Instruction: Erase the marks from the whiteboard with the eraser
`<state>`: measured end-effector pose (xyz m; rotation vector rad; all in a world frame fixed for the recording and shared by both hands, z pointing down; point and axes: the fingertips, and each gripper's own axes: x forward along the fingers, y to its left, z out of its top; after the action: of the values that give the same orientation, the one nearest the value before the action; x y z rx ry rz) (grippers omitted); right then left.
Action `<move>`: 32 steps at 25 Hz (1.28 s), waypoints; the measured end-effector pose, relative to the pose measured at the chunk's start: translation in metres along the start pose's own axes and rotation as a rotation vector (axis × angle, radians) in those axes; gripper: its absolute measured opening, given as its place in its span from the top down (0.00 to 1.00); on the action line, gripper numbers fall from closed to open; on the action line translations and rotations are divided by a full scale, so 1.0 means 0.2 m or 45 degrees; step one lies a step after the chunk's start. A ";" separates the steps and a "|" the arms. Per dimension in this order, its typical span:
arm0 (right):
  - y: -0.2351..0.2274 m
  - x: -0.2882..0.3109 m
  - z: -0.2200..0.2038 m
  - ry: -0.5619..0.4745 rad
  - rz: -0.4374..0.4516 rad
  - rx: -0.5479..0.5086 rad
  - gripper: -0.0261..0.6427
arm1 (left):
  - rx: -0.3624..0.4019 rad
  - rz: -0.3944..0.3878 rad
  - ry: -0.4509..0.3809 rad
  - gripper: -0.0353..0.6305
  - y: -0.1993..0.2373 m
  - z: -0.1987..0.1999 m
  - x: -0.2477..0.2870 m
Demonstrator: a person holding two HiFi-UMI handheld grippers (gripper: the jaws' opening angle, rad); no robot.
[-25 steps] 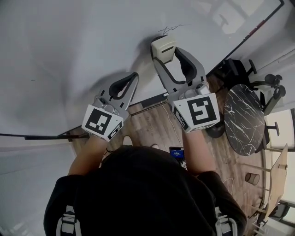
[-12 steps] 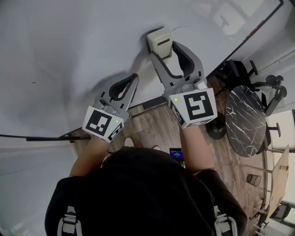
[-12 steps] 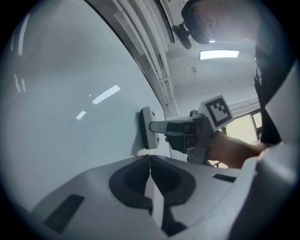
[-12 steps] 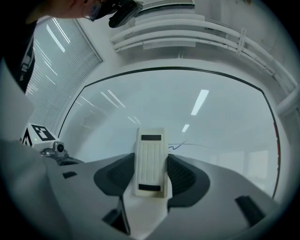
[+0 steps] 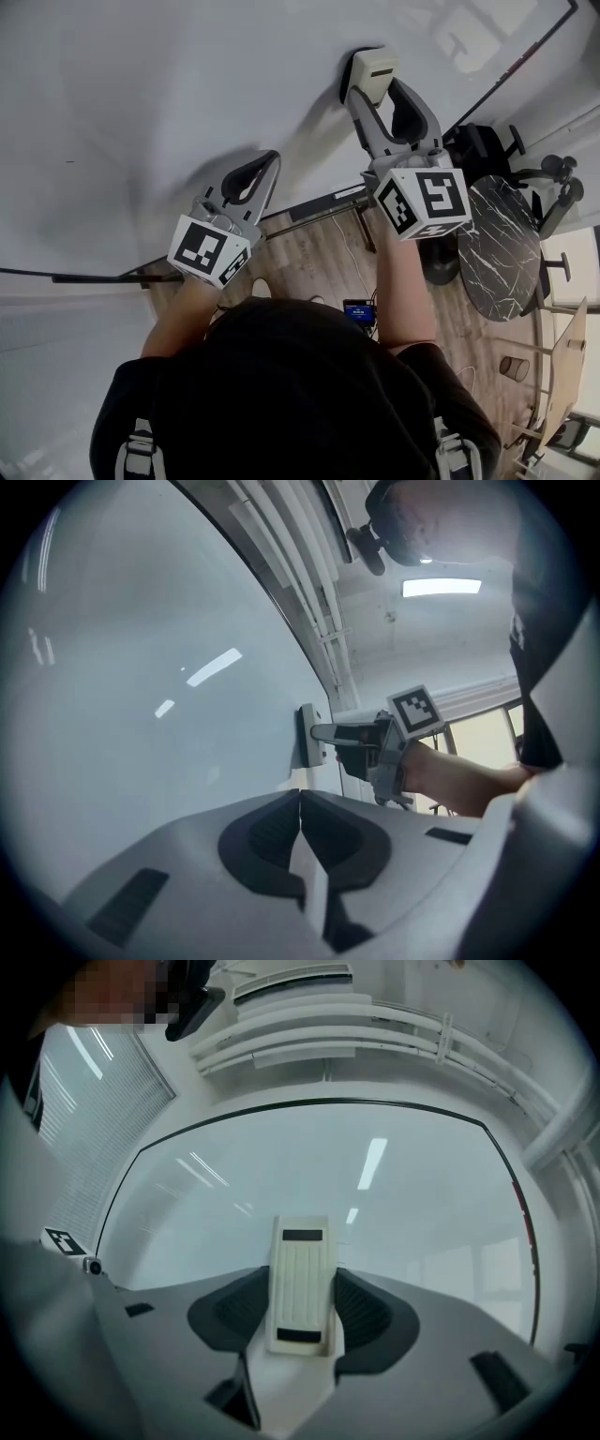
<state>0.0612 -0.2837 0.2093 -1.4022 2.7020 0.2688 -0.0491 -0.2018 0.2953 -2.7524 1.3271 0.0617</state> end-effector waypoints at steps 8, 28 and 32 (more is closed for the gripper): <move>-0.25 -0.04 -0.03 -0.045 -0.141 0.130 0.63 | -0.008 -0.001 0.003 0.94 0.01 -0.02 0.01; -0.19 -0.19 -0.04 -0.013 -0.155 0.097 0.63 | 0.025 0.001 -0.022 0.94 0.00 0.06 -0.01; 0.03 -0.16 0.03 -0.025 -0.056 0.008 0.63 | 0.023 0.017 -0.047 0.94 0.00 0.10 -0.04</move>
<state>0.0747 -0.2523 0.2090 -1.4473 2.6507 0.2686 -0.0549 -0.1935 0.2759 -2.7141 1.3299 0.1007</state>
